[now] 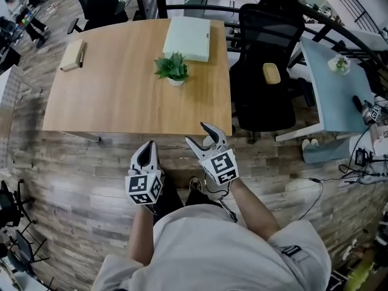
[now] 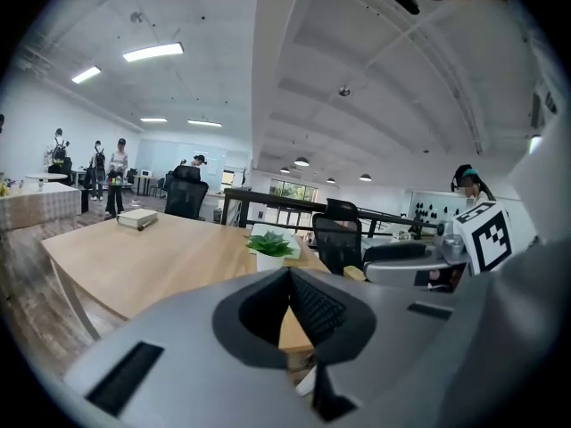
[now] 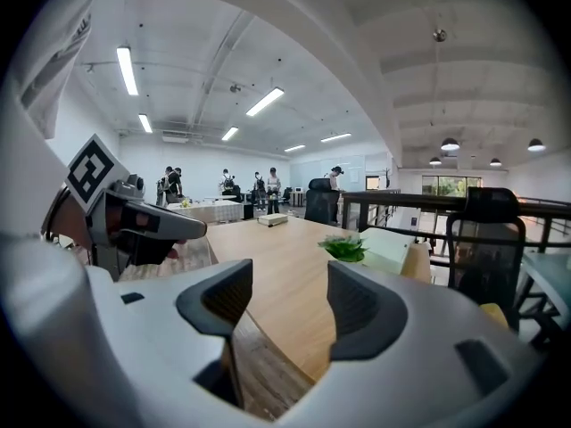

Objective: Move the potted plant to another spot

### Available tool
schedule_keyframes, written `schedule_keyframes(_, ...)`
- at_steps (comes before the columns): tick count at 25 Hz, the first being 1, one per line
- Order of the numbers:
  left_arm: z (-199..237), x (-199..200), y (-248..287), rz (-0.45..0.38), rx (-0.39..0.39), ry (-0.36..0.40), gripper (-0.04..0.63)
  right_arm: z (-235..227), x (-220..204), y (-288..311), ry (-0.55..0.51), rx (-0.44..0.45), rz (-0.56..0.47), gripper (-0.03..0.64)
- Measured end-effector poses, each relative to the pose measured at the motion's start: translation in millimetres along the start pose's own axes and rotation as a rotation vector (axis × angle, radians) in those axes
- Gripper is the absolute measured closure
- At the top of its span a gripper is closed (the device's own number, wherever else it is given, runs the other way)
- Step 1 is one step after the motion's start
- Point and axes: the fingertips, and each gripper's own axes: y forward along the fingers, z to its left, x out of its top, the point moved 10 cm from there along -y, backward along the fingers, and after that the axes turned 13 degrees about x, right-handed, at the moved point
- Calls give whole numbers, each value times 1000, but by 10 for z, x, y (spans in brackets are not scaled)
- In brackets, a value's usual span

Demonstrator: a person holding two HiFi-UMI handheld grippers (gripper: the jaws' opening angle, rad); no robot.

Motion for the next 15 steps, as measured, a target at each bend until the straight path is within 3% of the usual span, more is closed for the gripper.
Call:
schedule_keyframes(6,194,99,525,37,-112,20,583,-179,-14,278,12,-77,13,348)
schedule_keyframes(10,447,247,801,42,-189,32,583,-225,-4,471,80,-133,34,348)
schedule_keyframes(15,794,355,1123,46,-276,57,583,-216,11,634,59,-260,66,331)
